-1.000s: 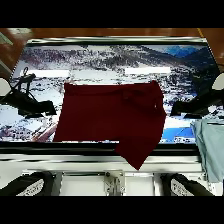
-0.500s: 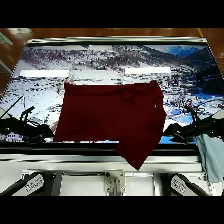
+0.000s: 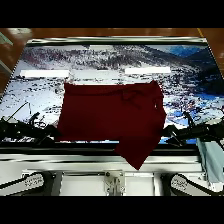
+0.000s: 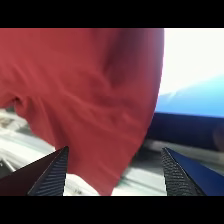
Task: Fold the shirts.
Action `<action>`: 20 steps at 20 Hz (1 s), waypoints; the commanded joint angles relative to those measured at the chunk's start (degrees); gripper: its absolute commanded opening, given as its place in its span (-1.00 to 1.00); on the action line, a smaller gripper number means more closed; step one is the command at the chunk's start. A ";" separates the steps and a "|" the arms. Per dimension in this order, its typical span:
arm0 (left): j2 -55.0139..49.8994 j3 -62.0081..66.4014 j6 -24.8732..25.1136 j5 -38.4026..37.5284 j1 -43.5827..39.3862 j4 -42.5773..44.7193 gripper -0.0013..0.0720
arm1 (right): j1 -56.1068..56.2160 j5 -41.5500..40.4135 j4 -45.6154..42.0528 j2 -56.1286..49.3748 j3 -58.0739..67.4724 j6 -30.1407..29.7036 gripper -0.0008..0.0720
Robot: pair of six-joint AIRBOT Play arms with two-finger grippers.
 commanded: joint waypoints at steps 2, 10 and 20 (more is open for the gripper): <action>-2.99 -0.37 -1.44 7.34 -2.01 -1.51 -0.01 | 1.55 -3.74 1.33 -0.98 -0.22 0.35 0.93; 0.11 6.25 -1.88 4.22 -2.32 -1.73 -0.85 | 11.47 -12.83 -3.54 -1.42 -0.39 6.99 0.73; 7.96 13.42 -0.74 1.62 -2.51 -3.21 -0.86 | 16.28 -7.04 14.88 1.88 8.46 -6.84 -0.81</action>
